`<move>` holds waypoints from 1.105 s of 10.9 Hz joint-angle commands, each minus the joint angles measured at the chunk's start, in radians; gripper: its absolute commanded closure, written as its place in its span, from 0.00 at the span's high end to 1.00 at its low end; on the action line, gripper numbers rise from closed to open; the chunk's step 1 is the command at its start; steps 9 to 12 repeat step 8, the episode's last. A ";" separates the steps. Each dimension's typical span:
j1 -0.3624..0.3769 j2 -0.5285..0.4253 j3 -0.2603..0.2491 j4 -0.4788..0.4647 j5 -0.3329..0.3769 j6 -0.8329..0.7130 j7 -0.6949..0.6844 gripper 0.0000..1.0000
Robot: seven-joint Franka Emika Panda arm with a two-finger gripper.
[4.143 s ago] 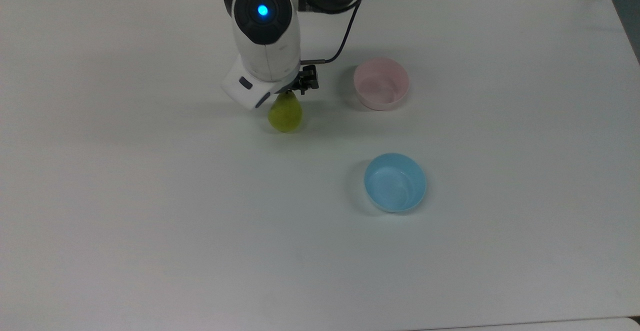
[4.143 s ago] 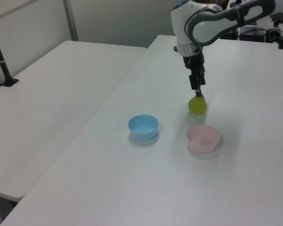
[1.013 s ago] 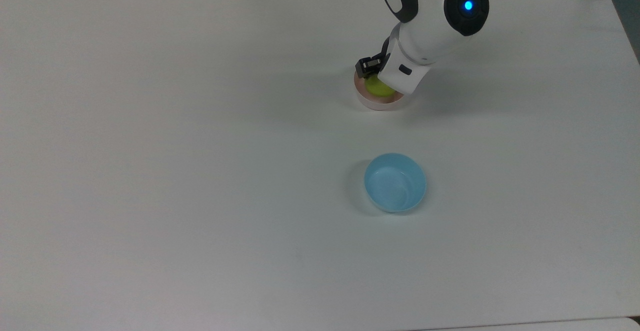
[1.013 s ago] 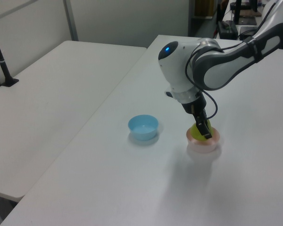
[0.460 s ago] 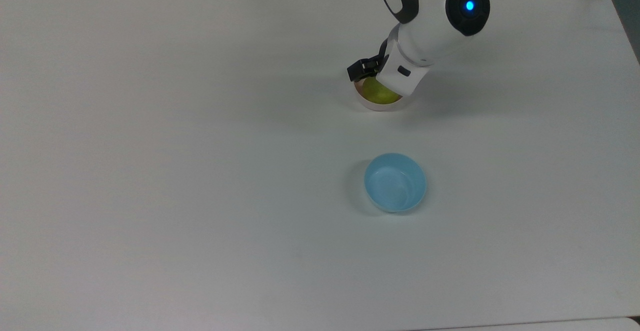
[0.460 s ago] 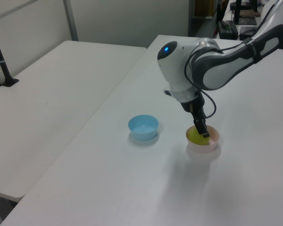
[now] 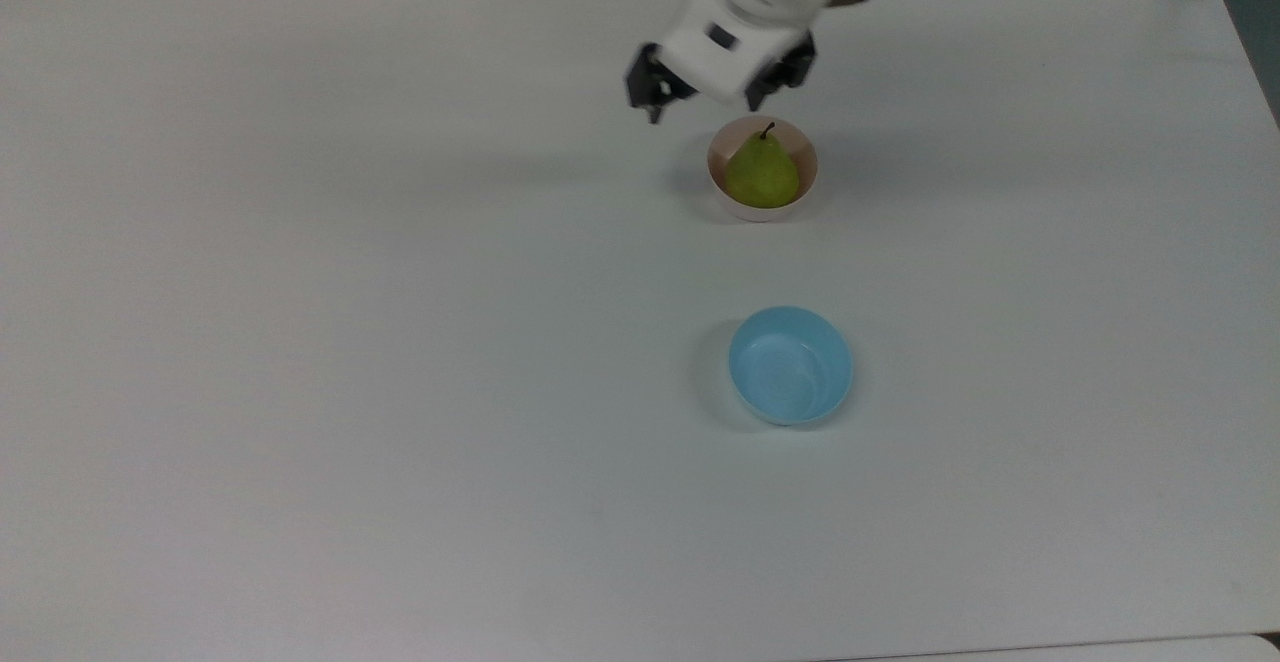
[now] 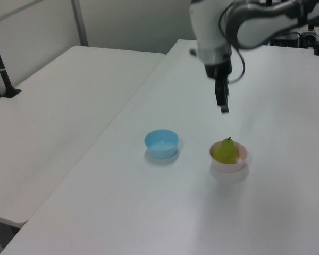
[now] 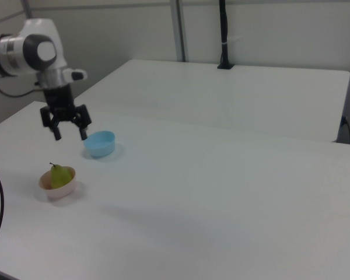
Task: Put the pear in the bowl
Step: 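Open the gripper and raise it away from the bowl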
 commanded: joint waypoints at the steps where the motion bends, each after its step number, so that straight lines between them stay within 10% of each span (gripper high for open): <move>1: -0.126 -0.107 0.000 -0.022 0.004 -0.023 0.013 1.00; 12: -0.245 -0.159 -0.003 0.019 -0.010 -0.142 0.013 1.00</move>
